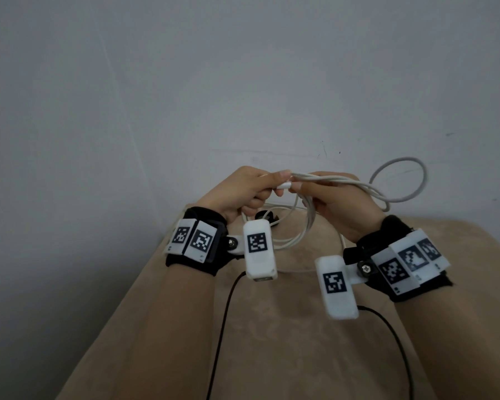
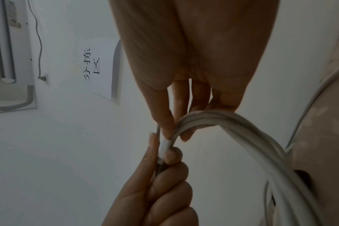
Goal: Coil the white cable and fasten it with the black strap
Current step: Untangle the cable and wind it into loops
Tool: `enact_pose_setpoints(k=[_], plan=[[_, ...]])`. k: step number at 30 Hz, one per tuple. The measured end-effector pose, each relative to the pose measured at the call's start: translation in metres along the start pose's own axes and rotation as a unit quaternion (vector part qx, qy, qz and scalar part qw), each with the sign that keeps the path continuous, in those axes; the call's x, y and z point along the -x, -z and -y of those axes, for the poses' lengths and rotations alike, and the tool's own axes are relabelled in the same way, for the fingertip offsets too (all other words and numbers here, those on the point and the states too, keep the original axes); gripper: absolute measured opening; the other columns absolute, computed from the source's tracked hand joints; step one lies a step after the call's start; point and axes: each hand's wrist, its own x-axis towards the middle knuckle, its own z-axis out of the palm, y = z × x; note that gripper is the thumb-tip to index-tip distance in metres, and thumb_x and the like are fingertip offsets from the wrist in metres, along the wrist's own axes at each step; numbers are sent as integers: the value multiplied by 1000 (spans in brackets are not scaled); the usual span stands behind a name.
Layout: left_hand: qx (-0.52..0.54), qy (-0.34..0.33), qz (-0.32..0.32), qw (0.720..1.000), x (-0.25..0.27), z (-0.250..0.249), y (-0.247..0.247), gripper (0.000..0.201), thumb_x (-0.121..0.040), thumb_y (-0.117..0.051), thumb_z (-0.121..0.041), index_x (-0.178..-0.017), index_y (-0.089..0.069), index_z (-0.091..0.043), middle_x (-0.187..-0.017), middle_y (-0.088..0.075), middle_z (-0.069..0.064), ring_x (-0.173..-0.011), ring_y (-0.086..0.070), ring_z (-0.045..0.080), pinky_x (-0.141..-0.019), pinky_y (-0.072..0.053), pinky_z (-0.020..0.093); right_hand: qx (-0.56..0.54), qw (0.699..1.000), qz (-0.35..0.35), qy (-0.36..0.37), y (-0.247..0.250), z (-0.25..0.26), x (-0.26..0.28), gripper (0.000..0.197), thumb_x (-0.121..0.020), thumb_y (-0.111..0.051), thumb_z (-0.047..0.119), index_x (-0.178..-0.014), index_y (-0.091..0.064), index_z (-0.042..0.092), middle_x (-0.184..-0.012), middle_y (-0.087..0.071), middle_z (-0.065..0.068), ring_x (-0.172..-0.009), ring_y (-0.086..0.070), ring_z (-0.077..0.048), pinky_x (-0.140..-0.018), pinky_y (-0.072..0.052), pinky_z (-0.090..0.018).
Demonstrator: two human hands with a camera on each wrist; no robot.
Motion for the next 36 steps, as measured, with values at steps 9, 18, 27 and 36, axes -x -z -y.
enact_pose_setpoints(k=[9,18,27,36], plan=[[-11,-35,-39,999,-1,3,9,37,-94,-54,-40,-69,-55,-12,-46,-27,-10,-37,-19,5,-38,-14,18,-64,994,-21,-81,7,15,1,37,-92,-52,45,-94,-70,13,-100,-74,-3,-96,-68,-18,-86,-51,-32],[-2,-25,-102,994,-1,12,20,36,-94,-55,-39,-71,-58,-11,-45,-27,-12,-38,-18,4,-38,-13,18,-301,937,-91,-153,21,25,5,40,-70,-75,45,-94,-62,16,-85,-62,0,-65,-52,-12,-65,-46,-24],[-33,-5,-80,996,6,17,32,36,-92,-57,-39,-68,-59,-12,-48,-27,-10,-41,-18,6,-40,-14,21,-351,912,-118,-175,27,17,2,20,-86,-58,24,-85,-68,6,-80,-64,2,-52,-48,-8,-45,-36,-15],[38,31,-133,990,3,23,40,35,-92,-58,-40,-72,-58,-11,-48,-27,-10,-38,-17,4,-36,-13,17,-290,949,-106,-65,23,15,-1,21,-96,-45,1,-85,-59,13,-75,-68,-3,-57,-62,-8,-53,-51,-14]])
